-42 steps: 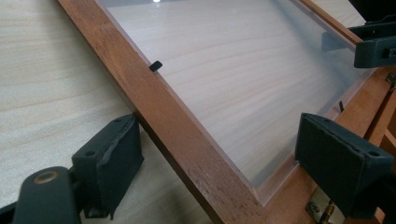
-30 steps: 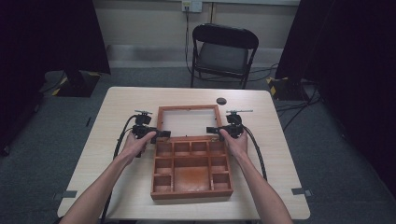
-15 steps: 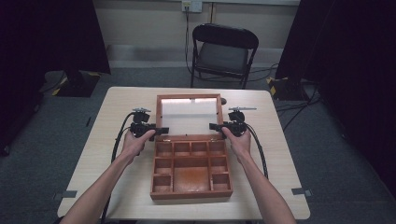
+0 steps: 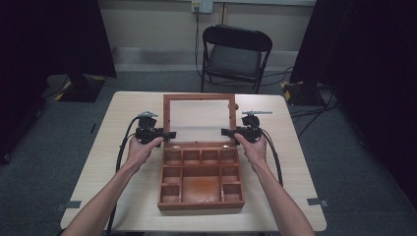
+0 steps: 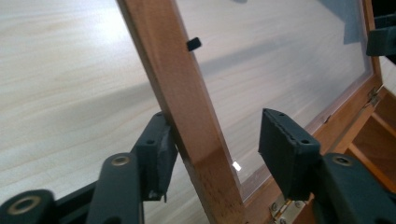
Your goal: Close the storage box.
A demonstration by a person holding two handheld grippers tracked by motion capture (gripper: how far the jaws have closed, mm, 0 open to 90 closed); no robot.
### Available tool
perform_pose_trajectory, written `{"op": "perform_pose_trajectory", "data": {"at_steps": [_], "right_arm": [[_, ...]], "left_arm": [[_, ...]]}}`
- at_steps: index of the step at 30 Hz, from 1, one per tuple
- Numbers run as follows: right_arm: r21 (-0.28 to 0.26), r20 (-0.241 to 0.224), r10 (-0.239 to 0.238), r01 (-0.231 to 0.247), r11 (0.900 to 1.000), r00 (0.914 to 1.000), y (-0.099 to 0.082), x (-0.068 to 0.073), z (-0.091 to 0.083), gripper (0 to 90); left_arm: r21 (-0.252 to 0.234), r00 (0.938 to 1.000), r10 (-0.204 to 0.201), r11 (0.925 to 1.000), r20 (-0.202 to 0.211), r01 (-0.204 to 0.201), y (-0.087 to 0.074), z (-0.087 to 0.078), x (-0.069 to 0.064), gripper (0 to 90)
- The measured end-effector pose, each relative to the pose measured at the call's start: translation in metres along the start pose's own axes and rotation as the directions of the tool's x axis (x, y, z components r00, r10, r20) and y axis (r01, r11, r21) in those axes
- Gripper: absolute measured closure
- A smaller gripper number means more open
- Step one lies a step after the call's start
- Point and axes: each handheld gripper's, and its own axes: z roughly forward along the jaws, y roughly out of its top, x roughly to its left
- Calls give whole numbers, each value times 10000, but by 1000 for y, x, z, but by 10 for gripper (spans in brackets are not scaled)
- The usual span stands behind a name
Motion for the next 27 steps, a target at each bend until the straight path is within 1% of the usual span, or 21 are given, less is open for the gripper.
{"op": "perform_pose_trajectory", "data": {"at_steps": [1, 2, 4, 5, 7, 10, 11, 13, 14, 17, 18, 19, 20, 21, 23, 25, 26, 27], "right_arm": [[-35, -74, 26, -26, 10000, 10000, 0, 1, -2, 380], [-73, -121, 24, -25, 10000, 9999, 1, 1, -4, 386], [-115, -176, -54, 52, 9999, 9998, 2, 2, -8, 395], [-133, -178, -60, 58, 9999, 9998, 2, 3, -10, 400], [-154, -219, -68, 65, 9999, 9997, 2, 3, -11, 404], [-301, -256, -145, 137, 9995, 9996, 1, 7, -19, 427], [-340, -228, -166, 158, 9993, 9996, 0, 8, -20, 439], [-407, -234, -197, 187, 9990, 9995, -1, 9, -23, 453], [-443, -240, -288, 277, 9986, 9993, -2, 11, -27, 462], [-551, -272, -376, 361, 9978, 9989, -4, 13, -33, 469], [-536, -324, -431, 414, 9977, 9985, -4, 14, -34, 472], [-549, -325, -451, 433, 9976, 9985, -4, 14, -36, 477], [-569, -372, -423, 401, 9976, 9984, -4, 15, -38, 477], [-603, -384, -470, 446, 9972, 9982, -4, 16, -39, 477], [-626, -391, -512, 487, 9969, 9979, -4, 18, -41, 479], [-614, -393, -553, 529, 9967, 9977, -4, 18, -42, 482], [-604, -369, -566, 543, 9967, 9977, -5, 19, -44, 486], [-609, -419, -592, 566, 9965, 9974, -6, 21, -46, 478]], "left_arm": [[0, 10000, 0, 10000, 0, 0, 0, 0, 0, 493], [-123, 10000, 25, 9999, -21, -25, 0, -3, -1, 502], [-156, 10000, 72, 9999, -10, -72, 1, -5, -2, 526], [-267, 10000, 41, 9996, 81, -39, 2, -8, -2, 536], [-338, 9999, 26, 9994, 126, -22, 2, -9, -3, 547], [-393, 9997, 157, 9991, 196, -149, 3, -15, -5, 582], [-393, 9997, 157, 9991, 196, -149, 3, -15, -5, 586], [-438, 9993, 284, 9987, 252, -273, 2, -19, -7, 593], [-486, 9992, 281, 9985, 296, -267, 2, -22, -10, 596], [-497, 9980, 404, 9980, 494, -379, 2, -26, -11, 602], [-497, 9980, 404, 9980, 494, -379, 2, -26, -11, 602], [-538, 9971, 513, 9974, 558, -483, 1, -29, -12, 601], [-538, 9971, 513, 9974, 558, -483, 1, -29, -12, 598], [-622, 9966, 461, 9972, 689, -418, 0, -30, -13, 593], [-575, 9955, 593, 9968, 734, -551, 0, -32, -14, 589], [-559, 9954, 614, 9968, 734, -574, 0, -33, -15, 583], [-524, 9947, 656, 9967, 789, -615, 0, -34, -15, 583], [-587, 9945, 619, 9966, 850, -570, -1, -35, -16, 576]]}}
